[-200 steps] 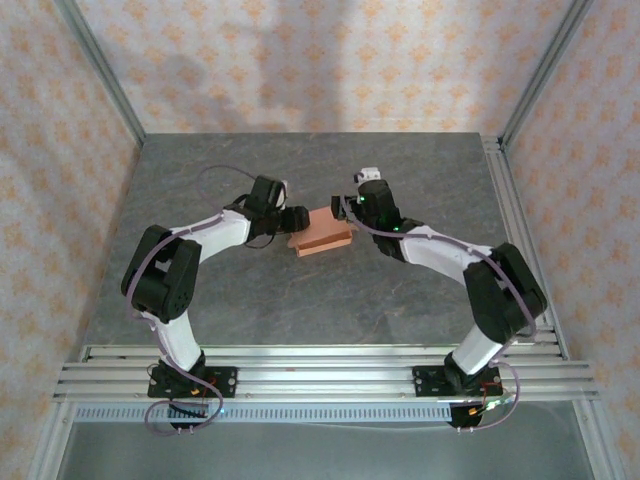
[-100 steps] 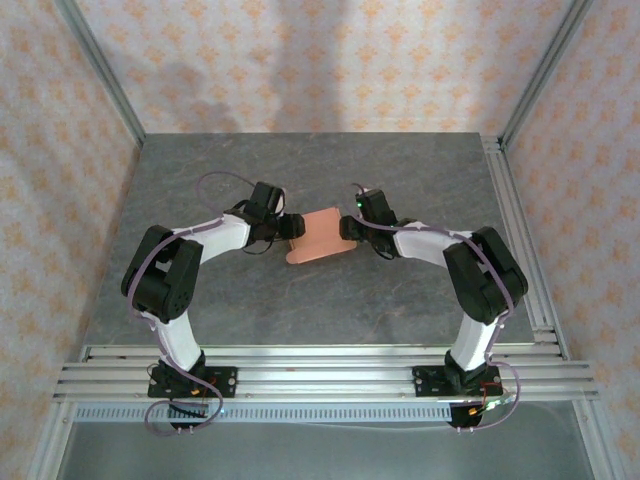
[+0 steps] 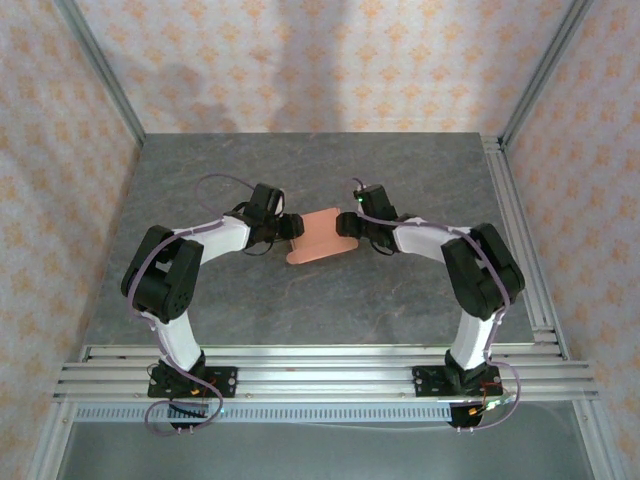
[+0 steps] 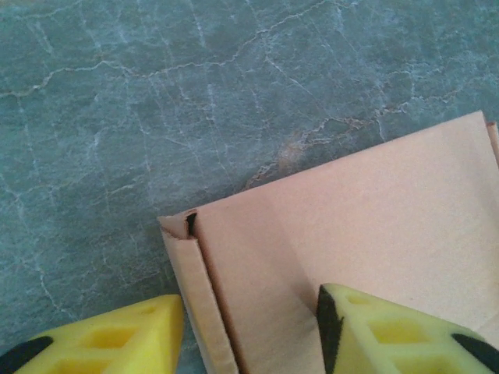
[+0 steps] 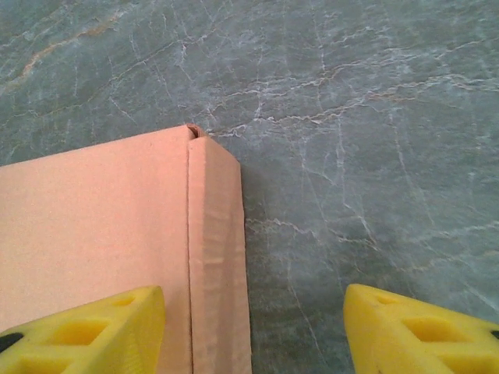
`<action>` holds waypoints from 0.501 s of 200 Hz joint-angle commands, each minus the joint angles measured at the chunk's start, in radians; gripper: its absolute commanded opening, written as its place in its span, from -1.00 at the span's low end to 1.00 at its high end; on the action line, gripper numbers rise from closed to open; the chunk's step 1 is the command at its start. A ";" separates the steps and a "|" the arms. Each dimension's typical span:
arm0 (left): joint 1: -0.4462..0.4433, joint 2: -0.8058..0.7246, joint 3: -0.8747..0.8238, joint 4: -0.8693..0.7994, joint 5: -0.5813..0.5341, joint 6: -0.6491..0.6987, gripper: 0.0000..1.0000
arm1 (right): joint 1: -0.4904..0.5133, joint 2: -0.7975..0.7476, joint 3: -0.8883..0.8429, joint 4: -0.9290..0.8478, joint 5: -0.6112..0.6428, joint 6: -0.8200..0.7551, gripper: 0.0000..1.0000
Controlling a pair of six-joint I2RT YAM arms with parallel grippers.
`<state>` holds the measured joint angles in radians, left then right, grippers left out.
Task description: Fold the paper box
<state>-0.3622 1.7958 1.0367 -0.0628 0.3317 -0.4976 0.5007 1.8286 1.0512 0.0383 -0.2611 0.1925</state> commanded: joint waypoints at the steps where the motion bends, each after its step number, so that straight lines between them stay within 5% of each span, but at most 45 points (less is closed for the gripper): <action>1: -0.004 -0.028 -0.013 -0.011 -0.026 -0.001 0.09 | -0.005 0.032 0.009 0.000 -0.014 0.023 0.22; 53: 0.013 -0.057 -0.032 0.016 0.034 -0.030 0.11 | -0.007 0.025 0.007 -0.002 -0.006 0.035 0.15; 100: 0.035 -0.084 -0.079 0.063 0.080 -0.079 -0.11 | -0.022 0.035 0.020 0.007 -0.031 0.058 0.16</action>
<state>-0.3408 1.7584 0.9794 -0.0364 0.3801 -0.5453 0.4923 1.8412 1.0515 0.0574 -0.2863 0.2321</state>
